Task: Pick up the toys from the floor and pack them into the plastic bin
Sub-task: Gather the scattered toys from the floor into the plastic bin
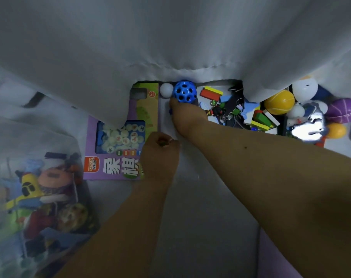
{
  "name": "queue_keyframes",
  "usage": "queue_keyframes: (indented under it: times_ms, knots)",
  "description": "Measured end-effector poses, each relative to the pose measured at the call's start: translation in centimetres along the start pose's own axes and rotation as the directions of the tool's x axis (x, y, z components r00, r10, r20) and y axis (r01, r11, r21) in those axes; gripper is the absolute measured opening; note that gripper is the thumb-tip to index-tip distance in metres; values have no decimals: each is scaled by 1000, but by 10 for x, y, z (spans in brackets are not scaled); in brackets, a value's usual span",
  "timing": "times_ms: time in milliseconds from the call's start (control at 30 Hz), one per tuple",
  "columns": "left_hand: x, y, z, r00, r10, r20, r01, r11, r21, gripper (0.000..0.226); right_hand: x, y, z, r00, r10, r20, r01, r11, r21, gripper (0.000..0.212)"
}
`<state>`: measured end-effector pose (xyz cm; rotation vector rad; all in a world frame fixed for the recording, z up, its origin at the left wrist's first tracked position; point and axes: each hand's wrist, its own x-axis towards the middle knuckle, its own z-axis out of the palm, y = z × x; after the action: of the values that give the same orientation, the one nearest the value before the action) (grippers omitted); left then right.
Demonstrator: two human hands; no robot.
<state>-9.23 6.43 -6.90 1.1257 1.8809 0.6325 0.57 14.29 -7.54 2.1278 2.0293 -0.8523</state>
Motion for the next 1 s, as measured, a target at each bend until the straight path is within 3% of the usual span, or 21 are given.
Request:
queue_keyframes:
  times_ms: [200,333,467,500,567,633,667,733,800,900,1000]
  knots:
    - [12,7,-14,960,-257,110,280,892,-355,13,-1,4,5,996,-44,84,43,999,23,30]
    - [19,14,-20,881,-419,219,464,683,-564,11,-3,3,6,998,-44,53,38,994,102,36]
    - [19,12,-24,849,-449,279,505,531,-681,9,-6,-10,4,982,-138,130,125,987,103,47]
    - [19,10,-25,847,-443,294,508,510,-695,8,-9,-12,5,988,-135,80,125,986,114,43]
    - [18,7,-28,846,-427,320,514,488,-706,8,-33,-5,11,964,-64,-257,118,972,201,32]
    - [19,3,-30,841,-417,346,523,458,-719,11,-77,16,27,811,82,-580,80,965,249,33]
    - [20,2,-31,835,-413,363,531,436,-726,13,-104,32,41,759,166,-629,8,965,264,38]
    - [22,0,-31,826,-404,393,546,404,-734,15,-157,63,71,772,349,-531,-229,932,280,49]
    - [22,-1,-31,825,-394,405,551,402,-732,16,-191,86,99,844,372,-388,-339,928,153,52]
    - [22,-2,-31,835,-379,399,537,404,-740,16,-204,105,120,930,202,-308,-219,975,-23,38]
    - [18,1,-29,843,-386,375,524,429,-736,16,-196,117,122,945,182,-273,-196,980,-24,26]
